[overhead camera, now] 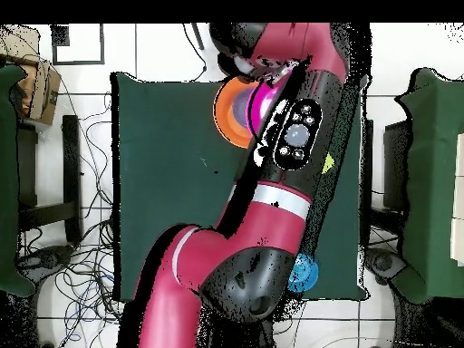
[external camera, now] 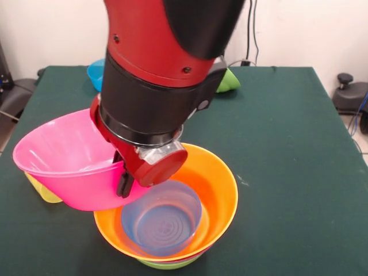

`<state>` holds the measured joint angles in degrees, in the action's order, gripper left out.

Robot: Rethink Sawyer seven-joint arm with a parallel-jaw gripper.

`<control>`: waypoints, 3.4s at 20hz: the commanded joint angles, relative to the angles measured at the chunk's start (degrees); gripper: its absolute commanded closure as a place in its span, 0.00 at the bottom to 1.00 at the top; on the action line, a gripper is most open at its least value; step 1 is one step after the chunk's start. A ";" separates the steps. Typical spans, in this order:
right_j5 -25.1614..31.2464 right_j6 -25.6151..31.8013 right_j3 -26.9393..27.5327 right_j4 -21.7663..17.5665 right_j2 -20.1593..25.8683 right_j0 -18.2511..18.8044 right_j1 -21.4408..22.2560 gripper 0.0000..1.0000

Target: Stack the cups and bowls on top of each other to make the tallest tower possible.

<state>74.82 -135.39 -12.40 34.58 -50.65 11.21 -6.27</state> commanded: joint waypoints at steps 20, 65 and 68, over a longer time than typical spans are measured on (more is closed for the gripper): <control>0.12 -12.08 -4.16 3.86 -4.48 -4.45 1.95 0.00; -20.11 28.44 -40.63 -19.96 18.04 -0.76 23.07 0.00; -20.07 28.42 -40.76 -21.08 18.82 -0.25 23.61 0.00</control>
<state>57.40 -123.42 -45.32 19.50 -42.70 10.08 14.29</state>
